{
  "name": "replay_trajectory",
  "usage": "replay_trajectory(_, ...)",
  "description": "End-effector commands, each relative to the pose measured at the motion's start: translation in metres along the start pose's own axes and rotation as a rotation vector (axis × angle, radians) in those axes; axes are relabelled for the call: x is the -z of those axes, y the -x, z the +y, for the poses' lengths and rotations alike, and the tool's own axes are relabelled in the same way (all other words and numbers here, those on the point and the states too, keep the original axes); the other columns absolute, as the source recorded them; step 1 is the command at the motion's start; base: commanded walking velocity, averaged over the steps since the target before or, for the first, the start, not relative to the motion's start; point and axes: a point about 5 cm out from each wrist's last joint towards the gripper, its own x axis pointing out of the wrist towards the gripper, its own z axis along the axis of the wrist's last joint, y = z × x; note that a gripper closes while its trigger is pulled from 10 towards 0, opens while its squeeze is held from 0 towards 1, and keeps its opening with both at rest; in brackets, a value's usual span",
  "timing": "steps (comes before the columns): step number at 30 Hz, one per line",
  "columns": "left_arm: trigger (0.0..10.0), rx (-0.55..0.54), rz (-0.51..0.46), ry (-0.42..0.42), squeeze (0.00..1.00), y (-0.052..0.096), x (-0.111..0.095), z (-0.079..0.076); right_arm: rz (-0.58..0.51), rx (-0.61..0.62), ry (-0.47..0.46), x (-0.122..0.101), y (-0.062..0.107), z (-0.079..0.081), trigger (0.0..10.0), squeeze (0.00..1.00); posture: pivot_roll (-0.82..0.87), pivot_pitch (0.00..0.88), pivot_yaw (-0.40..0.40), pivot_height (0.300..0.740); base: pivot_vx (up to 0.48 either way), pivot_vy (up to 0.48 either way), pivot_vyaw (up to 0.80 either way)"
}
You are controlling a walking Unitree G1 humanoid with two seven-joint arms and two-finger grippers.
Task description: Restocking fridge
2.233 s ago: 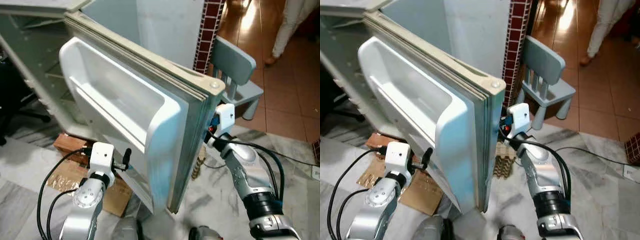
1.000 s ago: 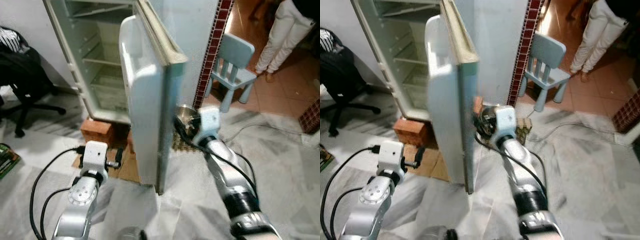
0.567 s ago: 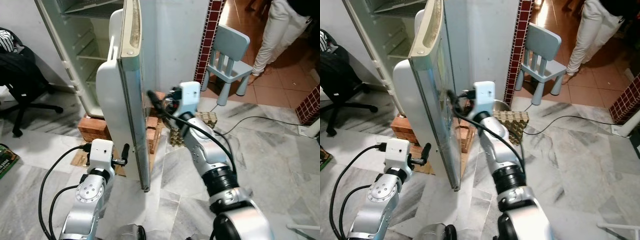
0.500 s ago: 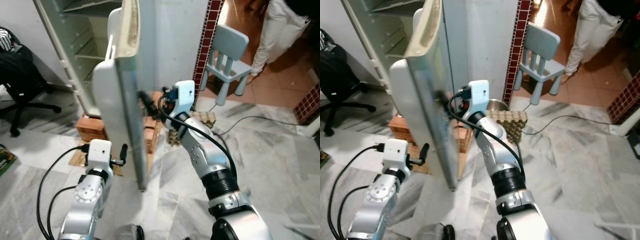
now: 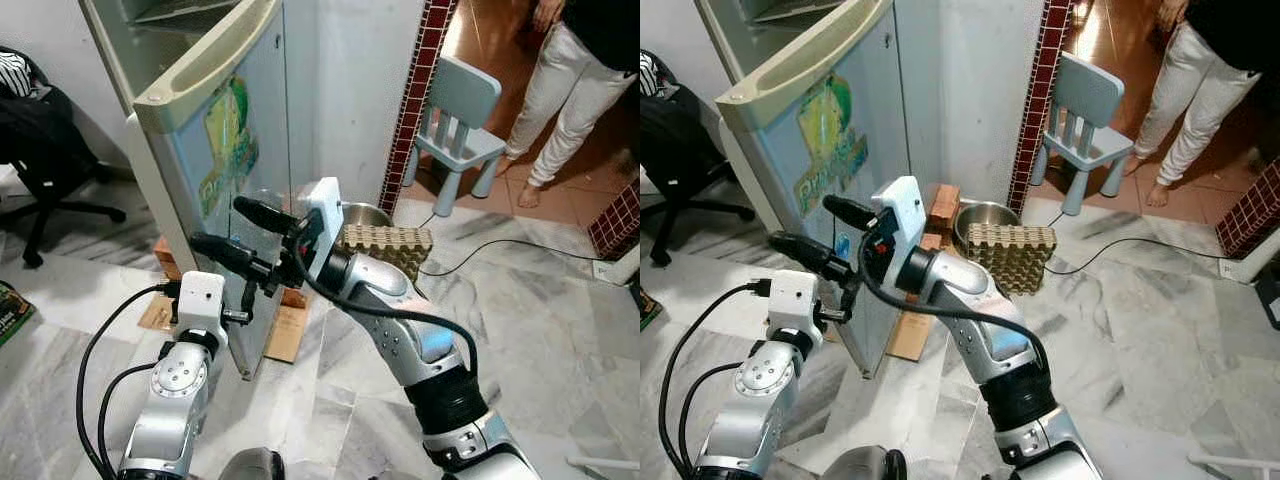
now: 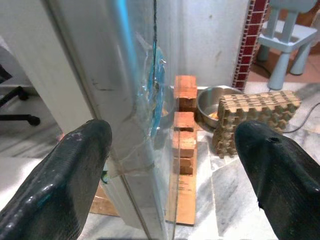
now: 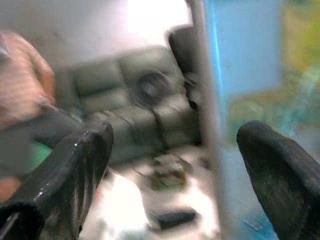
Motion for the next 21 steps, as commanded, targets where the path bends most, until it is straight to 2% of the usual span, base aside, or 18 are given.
replay_trajectory(1, 10.0, 0.033, 0.007, 0.025, 0.00, 0.000, 0.001, -0.001, 0.057, 0.083, 0.038, 0.008, 0.013, -0.012, 10.0, 0.00, 0.09, 0.022, 0.019, 0.740, 0.000, 0.000, 0.00)
replay_trajectory(2, 10.0, 0.064, 0.006, 0.039, 0.00, 0.001, 0.000, -0.003, 0.103, 0.105, 0.065, 0.014, 0.025, -0.019, 10.0, 0.00, 0.09, 0.022, 0.019, 0.740, 0.000, 0.000, 0.00)
replay_trajectory(3, 10.0, 0.073, 0.006, 0.041, 0.00, 0.001, 0.000, -0.004, 0.115, 0.111, 0.076, 0.016, 0.028, -0.021, 10.0, 0.00, 0.09, 0.022, 0.019, 0.740, 0.000, 0.000, 0.00)
replay_trajectory(5, 10.0, 0.073, 0.014, 0.007, 0.00, 0.003, 0.003, -0.004, 0.159, 0.144, 0.090, 0.023, 0.044, -0.029, 10.0, 0.00, 0.09, 0.024, 0.020, 0.740, 0.000, 0.000, 0.00)
replay_trajectory(6, 10.0, 0.074, 0.018, 0.003, 0.00, 0.003, 0.003, -0.004, 0.168, 0.163, 0.095, 0.024, 0.047, -0.032, 10.0, 0.00, 0.09, 0.024, 0.020, 0.740, 0.000, 0.000, 0.00)
replay_trajectory(8, 10.0, 0.147, 0.032, 0.007, 0.00, 0.002, 0.005, -0.008, 0.176, 0.185, 0.108, 0.024, 0.052, -0.038, 10.0, 0.00, 0.09, 0.024, 0.020, 0.740, 0.000, 0.000, 0.00)
replay_trajectory(10, 10.0, 0.234, 0.078, 0.054, 0.00, -0.003, 0.009, -0.014, 0.157, 0.224, 0.107, 0.021, 0.055, -0.042, 10.0, 0.00, 0.09, 0.028, 0.013, 0.740, 0.000, 0.000, 0.00)
replay_trajectory(11, 10.0, 0.295, 0.111, 0.008, 0.00, -0.013, 0.013, -0.019, 0.143, 0.246, 0.104, 0.019, 0.056, -0.044, 10.0, 0.00, 0.07, 0.024, 0.007, 0.740, 0.000, 0.000, 0.00)
replay_trajectory(12, 10.0, 0.302, 0.108, -0.038, 0.00, -0.020, 0.012, -0.020, 0.136, 0.256, 0.124, 0.017, 0.057, -0.044, 10.0, 0.00, 0.06, 0.019, 0.007, 0.740, 0.000, 0.000, 0.00)
replay_trajectory(13, 10.0, 0.290, 0.100, -0.079, 0.00, -0.030, 0.009, -0.018, 0.126, 0.289, 0.156, 0.015, 0.057, -0.046, 10.0, 0.00, 0.06, 0.019, 0.007, 0.740, 0.000, 0.000, 0.00)
replay_trajectory(16, 10.0, 0.218, 0.077, -0.074, 0.00, -0.042, -0.001, -0.010, 0.112, 0.398, 0.164, 0.015, 0.054, -0.055, 10.0, 0.00, 0.06, 0.006, 0.009, 0.740, 0.000, 0.000, 0.00)
replay_trajectory(17, 10.0, 0.187, 0.046, -0.053, 0.00, -0.043, -0.009, -0.004, 0.093, 0.429, 0.089, 0.019, 0.046, -0.061, 10.0, 0.00, 0.07, 0.000, 0.006, 0.740, 0.000, 0.000, 0.00)
replay_trajectory(20, 10.0, 0.145, 0.037, -0.031, 0.00, -0.033, -0.006, 0.005, 0.065, 0.433, 0.051, 0.020, 0.019, -0.064, 10.0, 0.00, 0.11, 0.000, 0.001, 0.740, 0.000, 0.000, 0.00)
replay_trajectory(21, 10.0, 0.145, 0.037, -0.031, 0.00, -0.033, -0.006, 0.005, 0.065, 0.433, 0.051, 0.020, 0.019, -0.064, 10.0, 0.00, 0.11, 0.000, 0.001, 0.740, 0.000, 0.000, 0.00)
